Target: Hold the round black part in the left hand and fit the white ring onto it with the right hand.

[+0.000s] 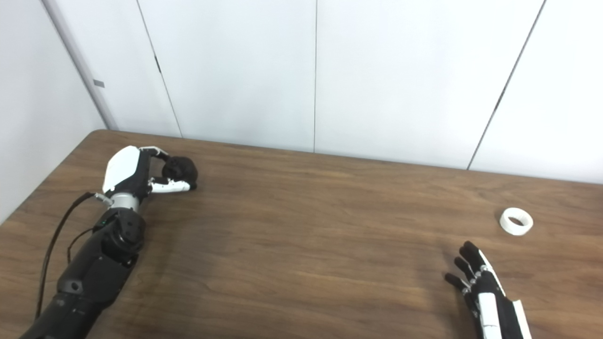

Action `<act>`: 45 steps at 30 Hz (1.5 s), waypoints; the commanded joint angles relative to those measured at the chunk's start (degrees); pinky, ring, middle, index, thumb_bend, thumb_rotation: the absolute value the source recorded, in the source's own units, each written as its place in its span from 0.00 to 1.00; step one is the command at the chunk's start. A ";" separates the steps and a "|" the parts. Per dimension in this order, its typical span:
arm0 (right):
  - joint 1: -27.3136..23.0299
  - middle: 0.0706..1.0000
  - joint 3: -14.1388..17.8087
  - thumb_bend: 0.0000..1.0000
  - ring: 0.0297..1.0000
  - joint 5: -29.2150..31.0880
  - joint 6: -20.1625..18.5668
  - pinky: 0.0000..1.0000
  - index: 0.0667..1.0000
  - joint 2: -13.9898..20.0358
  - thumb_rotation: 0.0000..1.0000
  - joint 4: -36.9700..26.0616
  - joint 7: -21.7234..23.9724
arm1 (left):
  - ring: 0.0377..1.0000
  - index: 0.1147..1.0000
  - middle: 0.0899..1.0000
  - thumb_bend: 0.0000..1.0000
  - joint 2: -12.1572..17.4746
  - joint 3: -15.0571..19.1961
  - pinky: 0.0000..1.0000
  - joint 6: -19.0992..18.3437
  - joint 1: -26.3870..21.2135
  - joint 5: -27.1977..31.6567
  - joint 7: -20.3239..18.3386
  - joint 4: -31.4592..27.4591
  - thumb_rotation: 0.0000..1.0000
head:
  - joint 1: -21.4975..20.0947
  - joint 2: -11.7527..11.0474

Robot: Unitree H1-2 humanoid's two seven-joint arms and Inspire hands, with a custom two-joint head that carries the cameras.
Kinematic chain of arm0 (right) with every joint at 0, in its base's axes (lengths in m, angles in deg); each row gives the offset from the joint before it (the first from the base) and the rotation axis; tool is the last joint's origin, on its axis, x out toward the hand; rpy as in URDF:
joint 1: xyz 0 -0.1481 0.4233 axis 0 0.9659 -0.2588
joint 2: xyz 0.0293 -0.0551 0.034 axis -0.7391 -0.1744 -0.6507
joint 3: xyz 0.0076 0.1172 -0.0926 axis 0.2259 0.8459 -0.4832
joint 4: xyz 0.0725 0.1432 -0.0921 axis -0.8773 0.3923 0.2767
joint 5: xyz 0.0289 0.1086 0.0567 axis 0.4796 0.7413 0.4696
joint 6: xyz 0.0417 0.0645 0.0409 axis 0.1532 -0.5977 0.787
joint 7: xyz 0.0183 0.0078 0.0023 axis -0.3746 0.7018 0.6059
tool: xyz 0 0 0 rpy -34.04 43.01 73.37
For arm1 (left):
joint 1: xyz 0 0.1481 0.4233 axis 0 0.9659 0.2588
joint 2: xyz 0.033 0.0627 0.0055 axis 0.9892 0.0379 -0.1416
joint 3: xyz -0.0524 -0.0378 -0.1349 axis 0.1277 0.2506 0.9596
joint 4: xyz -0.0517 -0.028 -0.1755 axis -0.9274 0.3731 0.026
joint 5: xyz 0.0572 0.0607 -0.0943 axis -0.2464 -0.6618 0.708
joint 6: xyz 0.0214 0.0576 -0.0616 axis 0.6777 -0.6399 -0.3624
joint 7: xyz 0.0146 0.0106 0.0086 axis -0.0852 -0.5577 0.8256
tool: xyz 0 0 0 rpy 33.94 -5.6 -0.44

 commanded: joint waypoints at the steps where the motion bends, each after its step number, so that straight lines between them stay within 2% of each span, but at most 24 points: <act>1: 1.98 0.92 -0.93 0.58 0.91 0.03 -0.58 0.80 0.90 -1.55 0.94 0.24 -0.22 | 0.87 0.42 0.76 0.52 1.29 0.22 1.00 0.62 -0.95 -1.14 0.05 -3.32 0.05 | -0.11 0.08; 9: 1.78 0.93 -2.04 0.56 0.92 -0.77 -1.07 0.82 0.91 -2.12 0.95 -0.43 -1.34 | 0.87 0.42 0.77 0.52 0.46 0.32 1.00 0.70 2.19 -1.38 -1.87 -10.17 0.05 | -1.40 0.80; 14: 1.74 0.93 -2.73 0.57 0.92 -1.39 -1.94 0.82 0.90 -2.71 0.95 -1.34 -2.38 | 0.88 0.42 0.79 0.52 0.40 -0.71 0.97 -2.16 4.85 -2.76 -6.39 -17.89 0.05 | -2.40 1.51; 18: 1.70 0.93 -3.27 0.55 0.92 -1.23 -2.61 0.83 0.90 -3.09 0.94 -2.17 -2.91 | 0.89 0.42 0.78 0.52 0.75 -2.08 1.00 -2.72 6.81 -4.34 -9.88 -23.39 0.05 | -3.02 2.16; 22: 1.57 0.93 -4.08 0.53 0.92 -1.55 -3.72 0.85 0.91 -3.05 0.96 -3.01 -3.40 | 0.88 0.42 0.77 0.52 -0.35 -3.55 1.00 -4.11 8.53 -6.30 -12.83 -28.20 0.05 | -3.77 2.73; 25: 1.43 0.93 -4.65 0.52 0.92 -2.91 -4.27 0.86 0.91 -3.05 0.97 -3.34 -4.24 | 0.88 0.42 0.77 0.52 -0.89 -4.58 1.00 -3.11 9.54 -7.84 -13.52 -29.65 0.05 | -4.33 3.13; 30: 1.20 0.93 -5.48 0.54 0.94 -3.87 -5.21 0.97 0.91 -3.28 0.99 -4.18 -5.12 | 0.88 0.42 0.76 0.52 -2.02 -7.53 1.00 -0.27 11.87 -10.68 -13.92 -32.01 0.05 | -5.34 3.81; 36: 0.90 0.93 -6.24 0.56 0.94 -4.70 -6.35 0.97 0.90 -3.63 1.00 -5.09 -6.11 | 0.88 0.42 0.76 0.52 -4.71 -10.73 1.00 2.78 15.33 -13.77 -14.06 -34.64 0.05 | -6.66 4.98; 45: 0.37 0.93 -6.82 0.54 0.94 -4.59 -8.16 0.93 0.90 -4.33 1.00 -6.88 -6.85 | 0.88 0.42 0.77 0.52 -10.14 -14.46 1.00 3.74 19.45 -17.41 -16.59 -39.09 0.06 | -7.97 6.90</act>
